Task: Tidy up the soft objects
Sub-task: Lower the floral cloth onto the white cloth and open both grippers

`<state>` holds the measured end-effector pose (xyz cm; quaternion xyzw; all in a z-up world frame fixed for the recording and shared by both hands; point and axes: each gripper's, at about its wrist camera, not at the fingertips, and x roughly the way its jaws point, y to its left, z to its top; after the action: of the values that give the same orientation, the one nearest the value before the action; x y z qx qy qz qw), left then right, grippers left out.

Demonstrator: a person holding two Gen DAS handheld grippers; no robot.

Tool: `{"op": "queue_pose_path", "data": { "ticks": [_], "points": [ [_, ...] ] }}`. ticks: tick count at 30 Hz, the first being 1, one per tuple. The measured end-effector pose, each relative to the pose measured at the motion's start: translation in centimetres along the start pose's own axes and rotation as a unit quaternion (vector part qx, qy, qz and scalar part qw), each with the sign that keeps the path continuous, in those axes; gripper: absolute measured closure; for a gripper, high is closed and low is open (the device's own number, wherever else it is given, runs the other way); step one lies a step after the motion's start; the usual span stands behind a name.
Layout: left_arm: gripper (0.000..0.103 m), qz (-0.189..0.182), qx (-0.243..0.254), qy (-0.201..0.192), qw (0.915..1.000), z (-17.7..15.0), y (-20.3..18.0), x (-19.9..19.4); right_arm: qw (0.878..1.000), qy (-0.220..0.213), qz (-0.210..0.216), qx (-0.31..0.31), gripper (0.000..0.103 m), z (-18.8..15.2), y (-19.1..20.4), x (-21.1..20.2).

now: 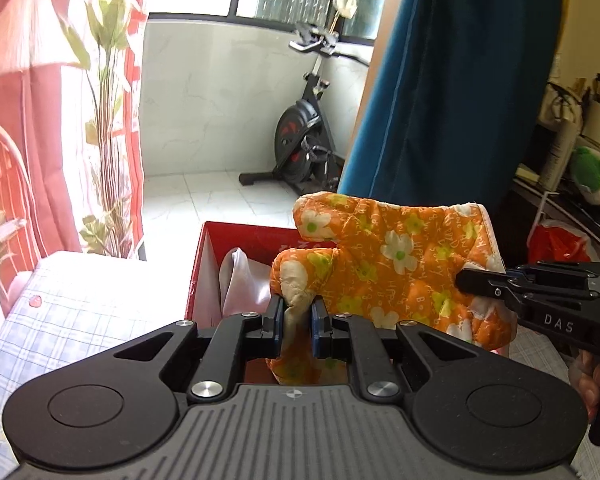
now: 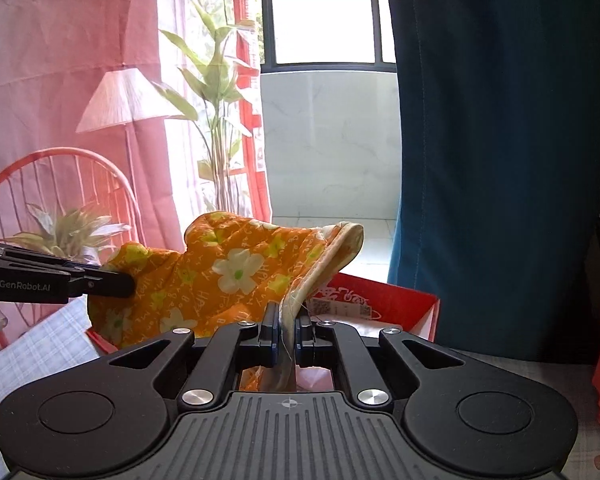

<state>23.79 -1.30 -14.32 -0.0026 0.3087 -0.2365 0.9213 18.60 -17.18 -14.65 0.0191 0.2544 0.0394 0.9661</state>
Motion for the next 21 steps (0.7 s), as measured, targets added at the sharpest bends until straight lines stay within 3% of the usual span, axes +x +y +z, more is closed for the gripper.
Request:
{"op": "queue_pose_path", "data": {
  "ticks": [5, 10, 21],
  "points": [
    [0.088, -0.003, -0.01, 0.055, 0.9984, -0.1, 1.1, 4.0, 0.999, 0.039, -0.017, -0.007, 0.096, -0.6, -0.8, 4.0],
    [0.088, -0.014, -0.013, 0.107, 0.9941, -1.5, 1.5, 6.6, 0.994, 0.108, -0.015, 0.004, 0.096, -2.4, -1.2, 7.1],
    [0.088, -0.008, 0.02, 0.166, 0.9859, -2.9, 0.5, 9.0, 0.976, 0.214, -0.013, 0.03, 0.096, -4.2, -1.0, 10.3]
  ]
}}
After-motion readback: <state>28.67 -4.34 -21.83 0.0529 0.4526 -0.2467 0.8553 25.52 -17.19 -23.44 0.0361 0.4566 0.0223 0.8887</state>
